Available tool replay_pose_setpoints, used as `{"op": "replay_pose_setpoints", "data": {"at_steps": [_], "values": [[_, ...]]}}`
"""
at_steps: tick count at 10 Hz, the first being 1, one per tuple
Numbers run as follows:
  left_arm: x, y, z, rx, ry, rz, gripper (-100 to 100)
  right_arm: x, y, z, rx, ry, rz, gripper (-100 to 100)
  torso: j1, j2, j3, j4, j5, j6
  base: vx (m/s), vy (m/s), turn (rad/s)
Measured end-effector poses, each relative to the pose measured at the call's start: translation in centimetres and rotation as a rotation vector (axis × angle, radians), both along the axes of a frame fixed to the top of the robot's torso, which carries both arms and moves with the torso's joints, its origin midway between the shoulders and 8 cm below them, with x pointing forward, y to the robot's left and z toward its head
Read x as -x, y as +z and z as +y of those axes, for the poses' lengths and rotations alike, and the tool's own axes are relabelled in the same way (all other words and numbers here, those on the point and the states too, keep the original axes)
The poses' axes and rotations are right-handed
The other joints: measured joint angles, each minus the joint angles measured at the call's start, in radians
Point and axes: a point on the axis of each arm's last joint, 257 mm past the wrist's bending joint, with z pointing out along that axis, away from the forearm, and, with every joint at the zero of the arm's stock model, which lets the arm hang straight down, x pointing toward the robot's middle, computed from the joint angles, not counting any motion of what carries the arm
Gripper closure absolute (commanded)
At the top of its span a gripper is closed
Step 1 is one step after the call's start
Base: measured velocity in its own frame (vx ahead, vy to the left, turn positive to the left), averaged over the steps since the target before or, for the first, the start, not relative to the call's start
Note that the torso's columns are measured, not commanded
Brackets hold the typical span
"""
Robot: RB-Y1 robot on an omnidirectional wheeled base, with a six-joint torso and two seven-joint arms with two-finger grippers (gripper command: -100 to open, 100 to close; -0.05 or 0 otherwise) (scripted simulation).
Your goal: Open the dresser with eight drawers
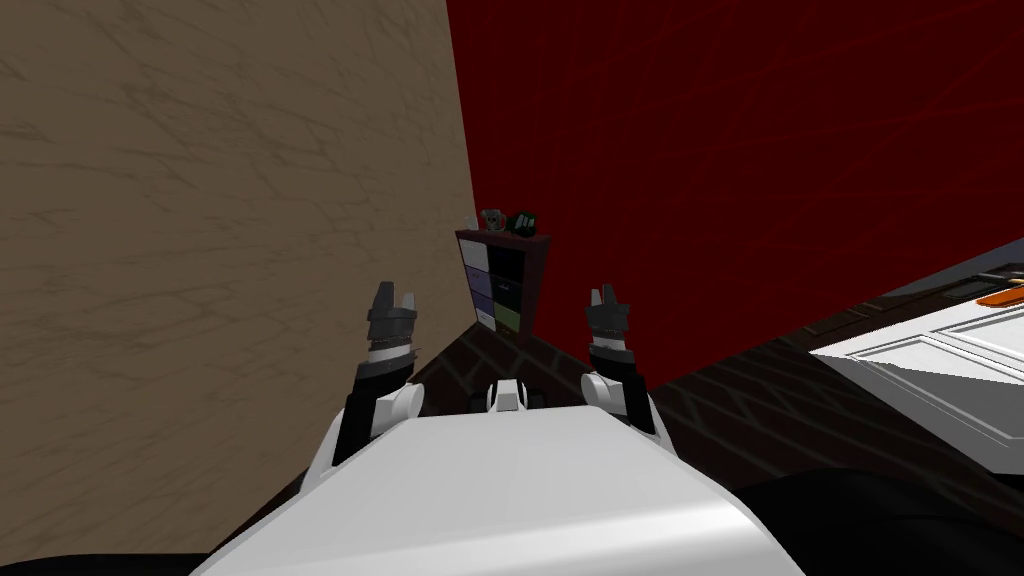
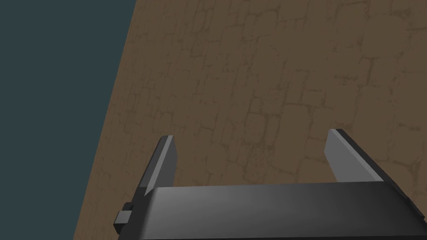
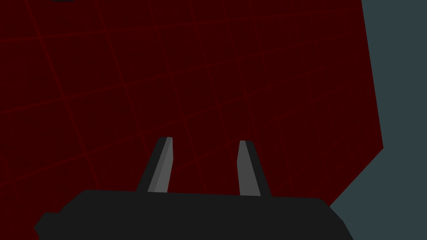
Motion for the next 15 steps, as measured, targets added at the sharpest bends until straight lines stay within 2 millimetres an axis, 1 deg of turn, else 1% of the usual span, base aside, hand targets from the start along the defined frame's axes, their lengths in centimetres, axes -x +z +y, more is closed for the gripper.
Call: {"op": "replay_pose_setpoints", "data": {"at_steps": [3,5,7,10,13,15], "values": [[-1.3,-1.2,-1.4,-0.070,-0.049,0.031,-100,0.0,0.0,0.0,0.000,0.000,0.000,0,-0.001,0.003,-0.006,0.004,0.000,0.000,0.043,-0.017,0.001],[-2.3,-2.9,-2.3,-0.104,-0.077,0.057,-100,0.0,0.0,0.0,0.000,0.000,0.000,0,0.000,0.004,-0.005,0.004,0.000,0.000,0.057,-0.016,0.002],[-3.3,-4.0,-2.8,-0.130,-0.100,0.079,-100,0.0,0.0,0.0,0.000,0.000,0.000,0,0.000,0.004,-0.005,0.004,0.000,0.000,0.061,-0.013,0.002],[-5.3,-6.5,-4.1,-0.156,-0.132,0.121,-100,0.0,0.0,0.0,0.000,0.000,0.000,0,-0.001,0.004,-0.005,0.004,0.000,0.000,0.067,-0.027,0.002],[-6.7,-9.0,-5.3,-0.173,-0.163,0.154,-100,0.0,0.0,0.0,0.000,0.000,0.000,0,0.000,0.004,-0.006,0.004,0.000,0.000,0.075,-0.020,0.002],[-7.6,-10.4,-5.7,-0.179,-0.174,0.175,-100,0.0,0.0,0.0,0.000,0.000,0.000,0,0.000,0.006,-0.004,0.005,0.000,0.000,0.049,-0.012,0.002]]}}
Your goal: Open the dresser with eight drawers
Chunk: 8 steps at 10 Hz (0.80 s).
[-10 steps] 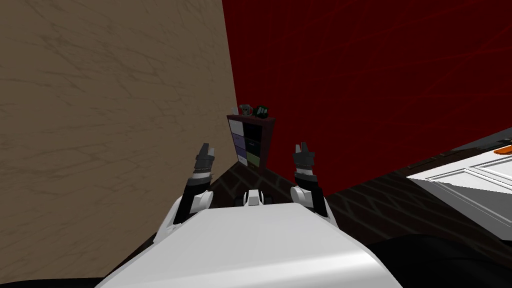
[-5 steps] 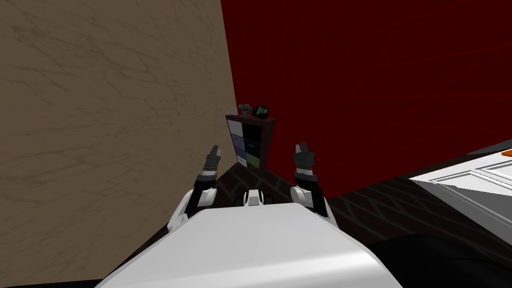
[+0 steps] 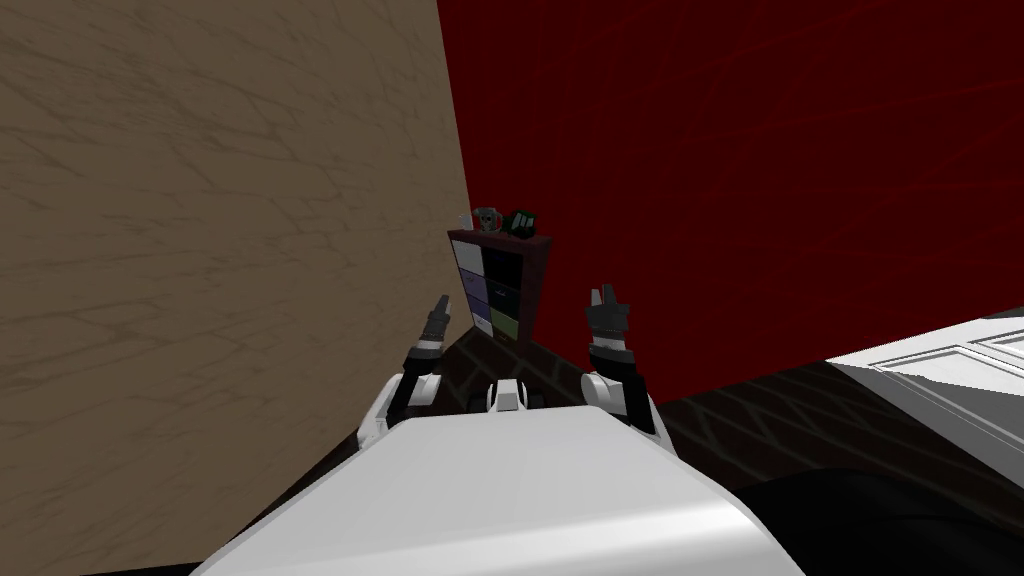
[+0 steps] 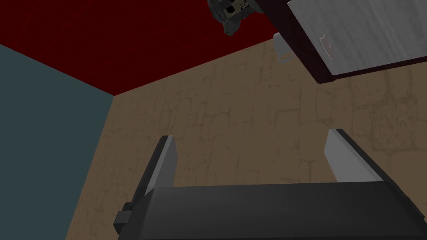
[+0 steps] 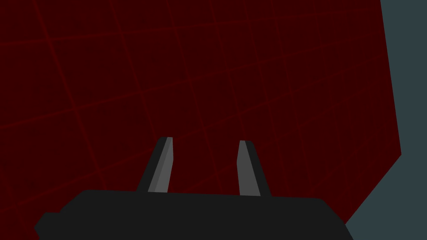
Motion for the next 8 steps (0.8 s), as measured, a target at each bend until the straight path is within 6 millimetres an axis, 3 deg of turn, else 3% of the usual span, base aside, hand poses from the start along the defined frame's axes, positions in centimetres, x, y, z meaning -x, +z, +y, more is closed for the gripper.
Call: {"op": "replay_pose_setpoints", "data": {"at_steps": [3,8], "values": [[-2.1,-2.3,-1.7,-0.016,-0.030,0.036,-100,0.0,0.0,0.0,0.000,0.000,0.000,0,-0.001,-0.003,-0.002,-0.001,0.000,0.000,0.077,-0.023,0.002],[-3.5,-5.6,-3.4,-0.032,-0.066,0.091,-100,0.0,0.0,0.0,0.000,0.000,0.000,0,0.000,-0.001,-0.001,0.000,0.000,0.000,0.046,-0.017,0.001]]}}
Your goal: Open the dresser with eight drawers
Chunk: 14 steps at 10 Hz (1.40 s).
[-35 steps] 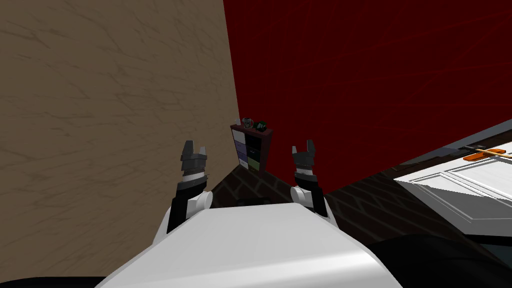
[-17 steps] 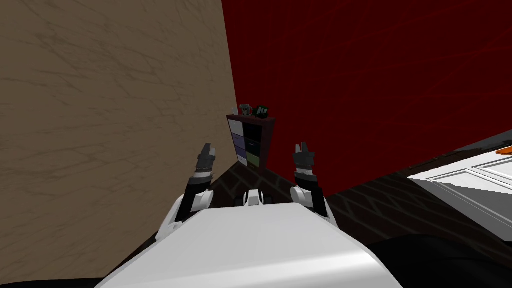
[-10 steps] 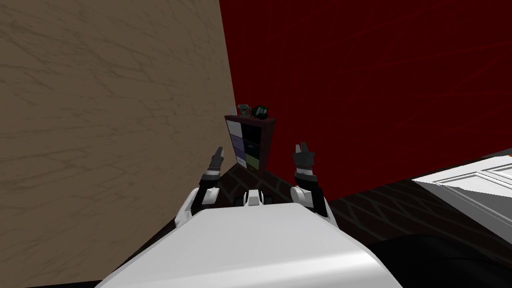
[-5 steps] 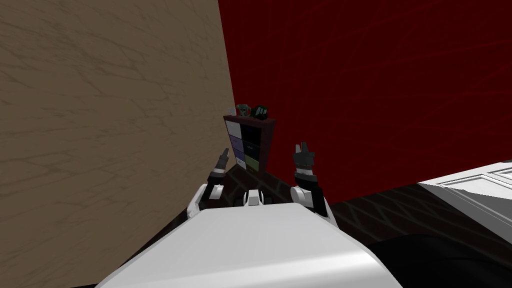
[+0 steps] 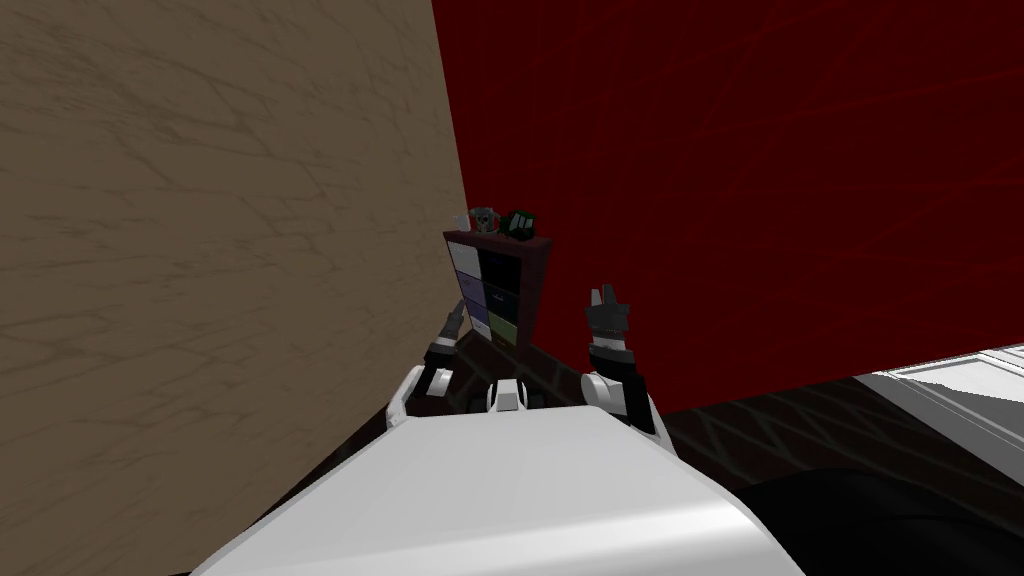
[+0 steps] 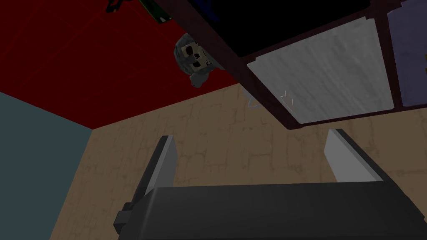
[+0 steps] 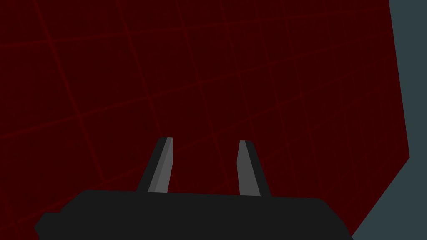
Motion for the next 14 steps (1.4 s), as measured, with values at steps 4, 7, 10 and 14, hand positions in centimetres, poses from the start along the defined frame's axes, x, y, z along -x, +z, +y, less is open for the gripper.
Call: {"op": "replay_pose_setpoints", "data": {"at_steps": [4,7,10,14], "values": [[-1.1,-2.4,-1.8,-0.010,-0.030,0.036,-100,0.0,0.0,0.0,0.000,0.000,0.000,0,0.000,-0.001,-0.001,-0.001,0.000,0.000,0.056,-0.021,0.002],[-2.0,-4.3,-3.1,-0.016,-0.052,0.066,-100,0.0,0.0,0.0,0.000,0.000,0.000,0,0.000,0.000,0.000,0.000,0.000,0.000,0.052,-0.009,0.001],[-2.9,-6.2,-4.9,-0.025,-0.082,0.096,-100,0.0,0.0,0.0,0.000,0.000,0.000,0,-0.001,-0.001,0.000,0.000,0.000,0.000,0.058,-0.023,0.002],[-3.5,-8.9,-7.3,-0.047,-0.128,0.143,-100,0.0,0.0,0.0,0.000,0.000,0.000,0,0.000,0.001,0.000,0.000,0.000,0.000,0.064,-0.019,0.002]]}}
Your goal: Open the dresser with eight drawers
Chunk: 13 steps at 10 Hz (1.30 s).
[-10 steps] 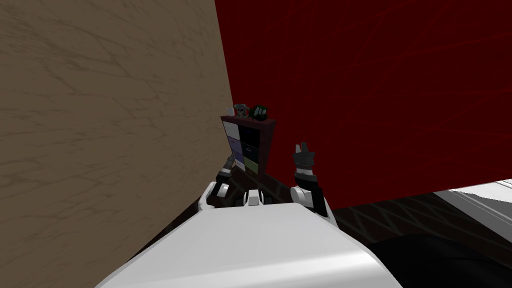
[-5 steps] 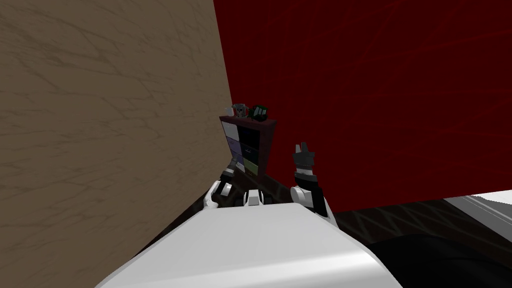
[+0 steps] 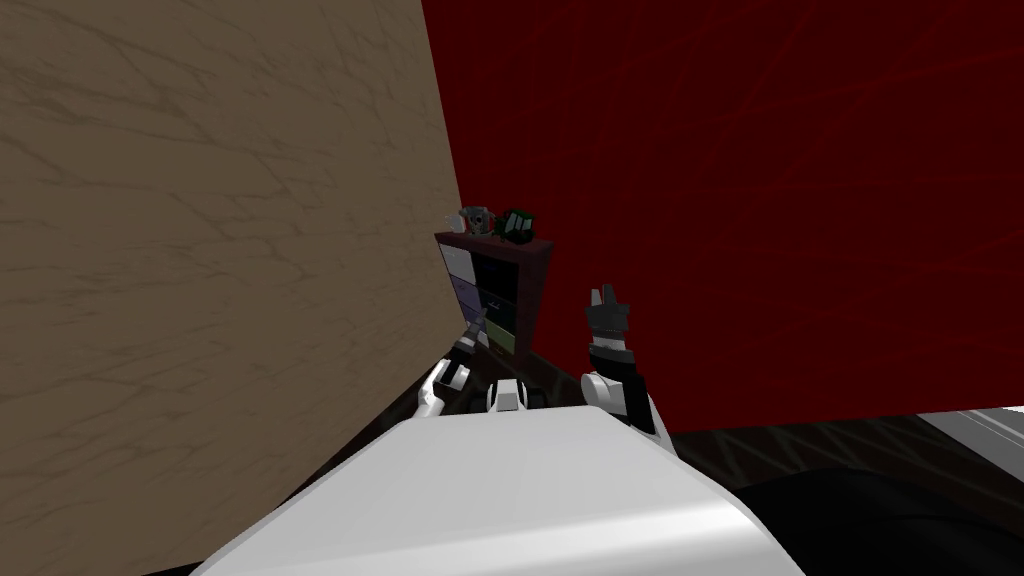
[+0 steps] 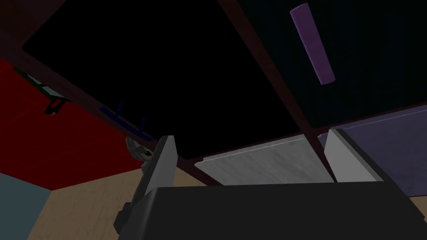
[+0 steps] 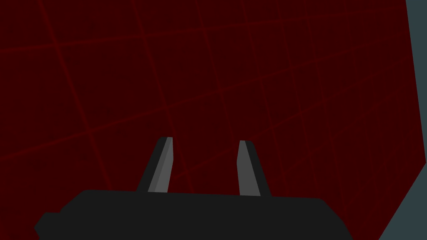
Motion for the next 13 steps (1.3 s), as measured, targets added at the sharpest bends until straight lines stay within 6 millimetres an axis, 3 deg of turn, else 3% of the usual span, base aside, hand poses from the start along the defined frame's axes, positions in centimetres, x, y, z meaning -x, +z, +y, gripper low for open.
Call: {"op": "replay_pose_setpoints", "data": {"at_steps": [8,11,13], "values": [[-1.0,-5.1,-4.1,-0.069,-0.092,0.079,-100,0.0,0.0,0.0,0.000,0.000,0.000,0,0.000,-0.001,-0.001,0.000,0.000,0.000,0.053,-0.018,0.001],[-1.0,-6.4,-4.6,-0.097,-0.114,0.100,-100,0.0,0.0,0.0,0.000,0.000,0.000,0,0.000,0.000,0.000,0.000,0.000,0.000,0.028,-0.009,0.001],[-1.4,-6.0,-4.7,-0.098,-0.114,0.098,-100,0.0,0.0,0.0,0.000,0.000,0.000,0,-0.002,-0.002,-0.001,0.000,-0.001,0.000,0.042,-0.030,-0.026]]}}
